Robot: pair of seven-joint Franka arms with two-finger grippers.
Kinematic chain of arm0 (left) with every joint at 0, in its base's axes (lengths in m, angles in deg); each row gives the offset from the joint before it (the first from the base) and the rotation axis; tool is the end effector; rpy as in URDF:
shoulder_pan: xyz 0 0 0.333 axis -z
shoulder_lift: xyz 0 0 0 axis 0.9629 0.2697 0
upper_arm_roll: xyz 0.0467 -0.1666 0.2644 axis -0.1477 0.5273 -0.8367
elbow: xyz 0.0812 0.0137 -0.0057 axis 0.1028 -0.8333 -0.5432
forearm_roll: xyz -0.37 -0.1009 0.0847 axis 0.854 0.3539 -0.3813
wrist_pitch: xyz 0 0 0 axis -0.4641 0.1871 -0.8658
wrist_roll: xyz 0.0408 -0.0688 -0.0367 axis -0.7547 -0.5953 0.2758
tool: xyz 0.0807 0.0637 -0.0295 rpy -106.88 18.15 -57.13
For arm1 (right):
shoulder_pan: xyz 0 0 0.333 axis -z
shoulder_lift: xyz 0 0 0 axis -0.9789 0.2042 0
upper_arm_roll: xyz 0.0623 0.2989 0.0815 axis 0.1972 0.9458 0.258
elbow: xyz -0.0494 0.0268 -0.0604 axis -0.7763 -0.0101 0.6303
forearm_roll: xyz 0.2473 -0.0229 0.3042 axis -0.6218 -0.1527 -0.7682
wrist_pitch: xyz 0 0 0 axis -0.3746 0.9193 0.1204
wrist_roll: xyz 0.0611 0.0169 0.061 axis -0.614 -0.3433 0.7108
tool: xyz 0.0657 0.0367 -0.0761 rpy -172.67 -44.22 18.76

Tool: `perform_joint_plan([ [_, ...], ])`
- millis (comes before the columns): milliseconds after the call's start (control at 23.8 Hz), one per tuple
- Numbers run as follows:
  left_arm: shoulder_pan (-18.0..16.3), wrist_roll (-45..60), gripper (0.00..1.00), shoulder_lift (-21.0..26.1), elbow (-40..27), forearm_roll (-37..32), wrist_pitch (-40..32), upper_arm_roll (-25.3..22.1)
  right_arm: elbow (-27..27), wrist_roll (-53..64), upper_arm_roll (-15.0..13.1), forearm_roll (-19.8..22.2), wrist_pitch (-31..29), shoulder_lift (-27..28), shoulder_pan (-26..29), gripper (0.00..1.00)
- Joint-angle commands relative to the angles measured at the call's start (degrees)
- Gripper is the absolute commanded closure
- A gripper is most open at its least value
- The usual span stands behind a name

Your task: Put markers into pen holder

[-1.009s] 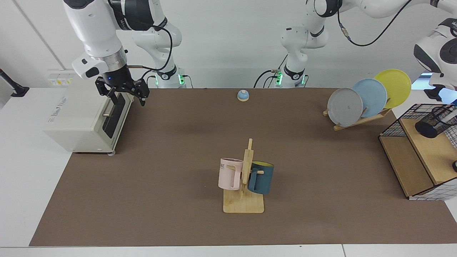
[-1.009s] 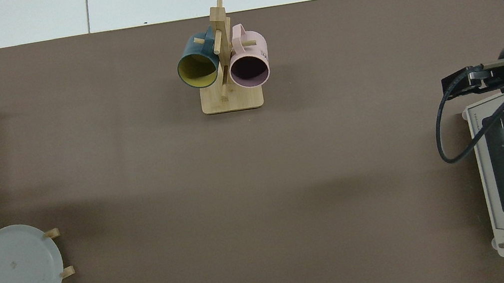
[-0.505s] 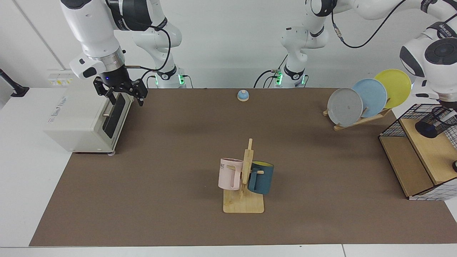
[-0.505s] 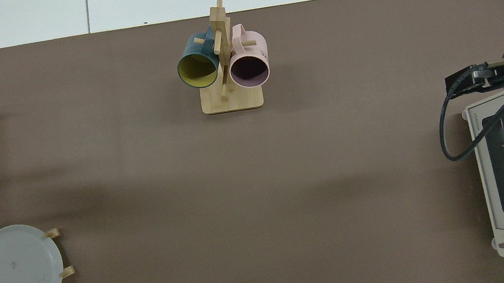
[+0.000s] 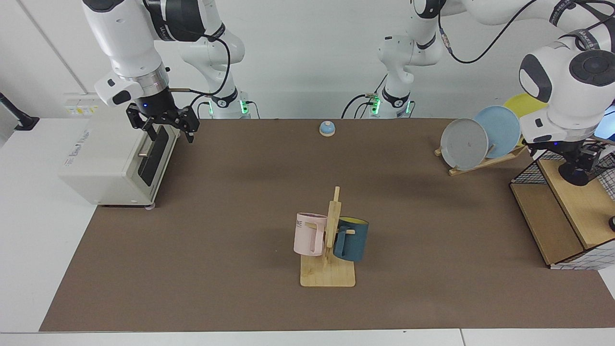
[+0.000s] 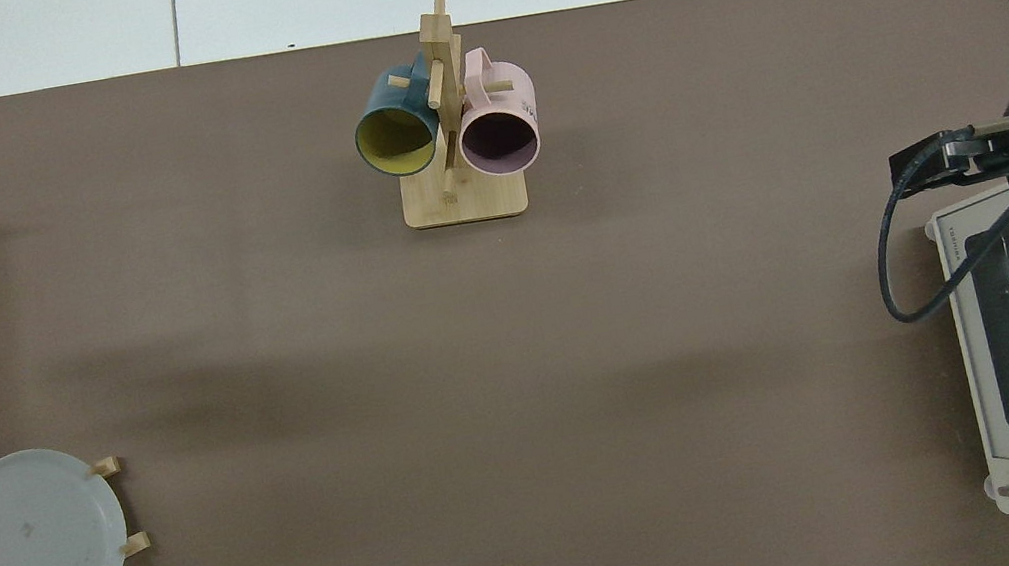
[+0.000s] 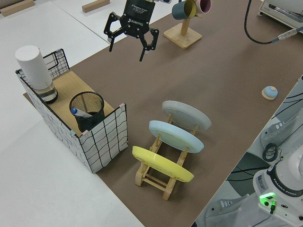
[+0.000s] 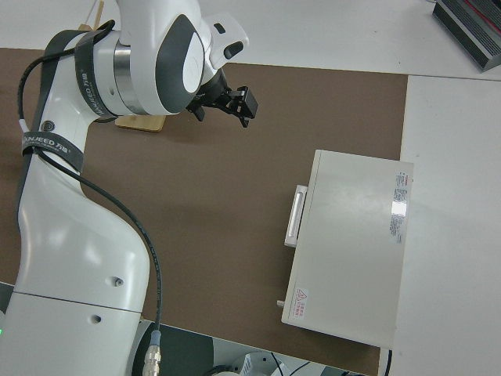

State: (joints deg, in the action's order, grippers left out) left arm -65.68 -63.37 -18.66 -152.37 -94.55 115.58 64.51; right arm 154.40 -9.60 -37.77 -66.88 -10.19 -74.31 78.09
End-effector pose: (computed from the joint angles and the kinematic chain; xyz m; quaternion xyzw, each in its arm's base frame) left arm 0.6279 0.1146 0.5465 -0.8835 0.4185 0.1085 0.1803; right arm 0.5632 0.0263 0.6057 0.9992 -0.0349 0.0095 0.0179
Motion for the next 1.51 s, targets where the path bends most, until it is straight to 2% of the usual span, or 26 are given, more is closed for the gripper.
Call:
perform_joint_plan([
  [0,0.47,13.87,0.00,-5.05,-7.17,4.11,0.28,3.75,1.30,1.23,0.21,-0.42,-1.23,-0.82,0.57,0.00],
  [252,-0.67,32.68,0.00,-6.02,-8.41,8.95,-2.61,11.39,1.30,1.23,-0.66,-0.24,-1.23,-0.82,0.04,0.00],
  [336,-1.98,39.10,0.00,-6.11,-7.97,9.21,-4.81,14.21,1.30,1.23,-2.50,-0.24,-1.23,-0.82,-1.88,0.00],
  [462,-4.70,43.34,0.00,-7.77,-7.70,11.22,-6.31,16.59,1.30,1.32,-6.81,-0.33,-1.23,-0.91,-5.40,0.00],
  [589,-7.17,43.52,0.00,-9.35,-7.26,16.23,-6.58,16.24,1.30,1.23,-7.08,-0.42,-1.32,-0.91,-5.15,0.00],
  [715,-7.17,43.70,0.00,-11.11,-7.35,19.93,-7.11,14.84,1.30,1.32,-7.35,-0.42,-1.23,-0.91,-4.45,0.00],
  [883,-6.47,43.70,0.00,-13.40,-7.35,20.20,-7.63,14.39,1.30,1.32,-7.35,-1.12,-1.23,-0.91,-3.65,0.00],
  [1051,-5.51,43.18,0.00,-13.58,-7.70,20.20,-7.19,14.48,1.30,1.41,-7.26,-1.21,-1.23,-0.91,-4.09,0.00],
  [1471,-5.50,42.91,0.00,-13.49,-9.29,21.43,-6.67,14.48,1.30,1.41,-7.26,-1.21,-1.23,-0.91,-4.18,0.00],
])
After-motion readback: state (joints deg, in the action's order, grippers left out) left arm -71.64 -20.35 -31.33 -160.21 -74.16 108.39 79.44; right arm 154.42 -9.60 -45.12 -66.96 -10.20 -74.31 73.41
